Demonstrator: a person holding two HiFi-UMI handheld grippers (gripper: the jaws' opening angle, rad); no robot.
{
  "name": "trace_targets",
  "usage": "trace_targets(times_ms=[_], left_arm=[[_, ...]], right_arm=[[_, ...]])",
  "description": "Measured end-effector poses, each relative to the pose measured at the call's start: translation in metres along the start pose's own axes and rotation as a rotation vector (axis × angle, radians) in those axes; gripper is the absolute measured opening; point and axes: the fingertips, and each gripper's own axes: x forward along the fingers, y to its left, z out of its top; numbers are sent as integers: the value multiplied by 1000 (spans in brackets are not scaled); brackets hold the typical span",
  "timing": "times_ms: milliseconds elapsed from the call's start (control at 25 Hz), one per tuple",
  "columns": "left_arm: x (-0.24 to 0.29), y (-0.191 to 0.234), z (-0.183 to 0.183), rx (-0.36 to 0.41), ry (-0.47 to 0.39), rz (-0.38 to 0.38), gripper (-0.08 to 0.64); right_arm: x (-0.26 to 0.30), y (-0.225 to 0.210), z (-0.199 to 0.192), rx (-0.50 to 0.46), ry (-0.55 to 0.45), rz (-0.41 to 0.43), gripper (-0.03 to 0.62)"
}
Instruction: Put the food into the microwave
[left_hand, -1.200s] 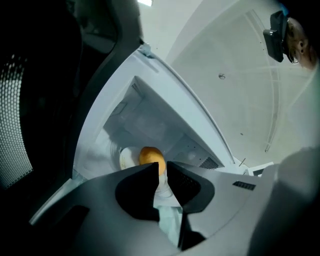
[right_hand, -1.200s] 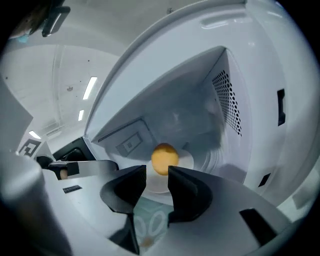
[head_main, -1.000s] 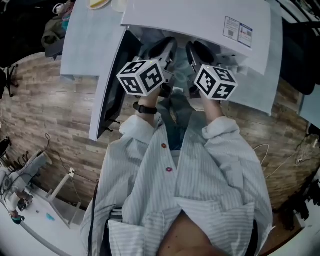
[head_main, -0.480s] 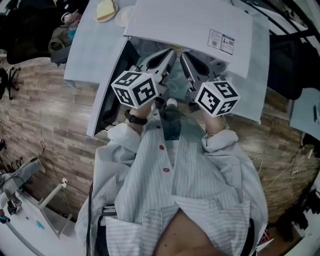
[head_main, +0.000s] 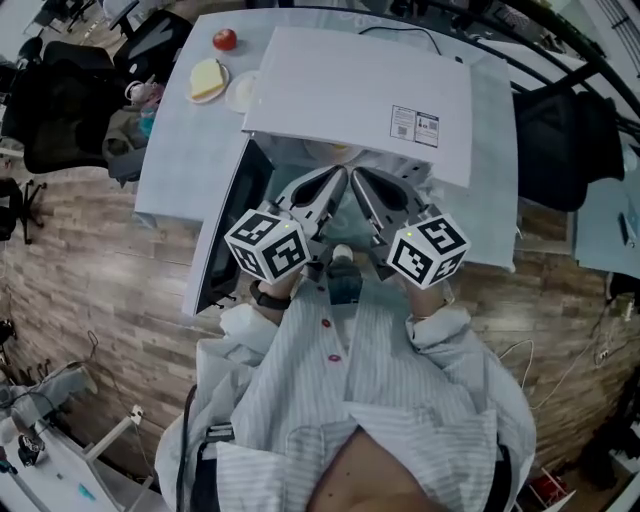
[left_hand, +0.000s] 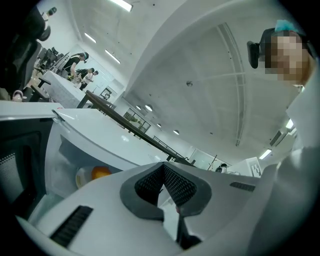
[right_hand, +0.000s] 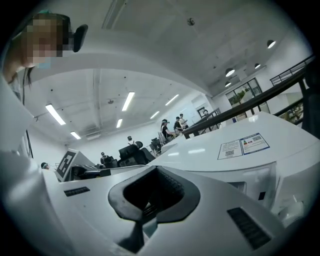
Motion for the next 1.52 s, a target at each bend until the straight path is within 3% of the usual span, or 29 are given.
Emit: trace_targets(times_ms=[240, 640, 1520], left_arm=[[1, -3, -5, 0, 10, -16, 8], [-4, 11, -6, -34, 17, 19, 8], [0, 17, -6, -32, 27, 23, 8]], right_arm=[[-6, -4, 6, 20, -26, -13, 32], [-1, -10, -1, 86, -25, -13, 32], [1, -17, -2, 92, -24, -26, 32]])
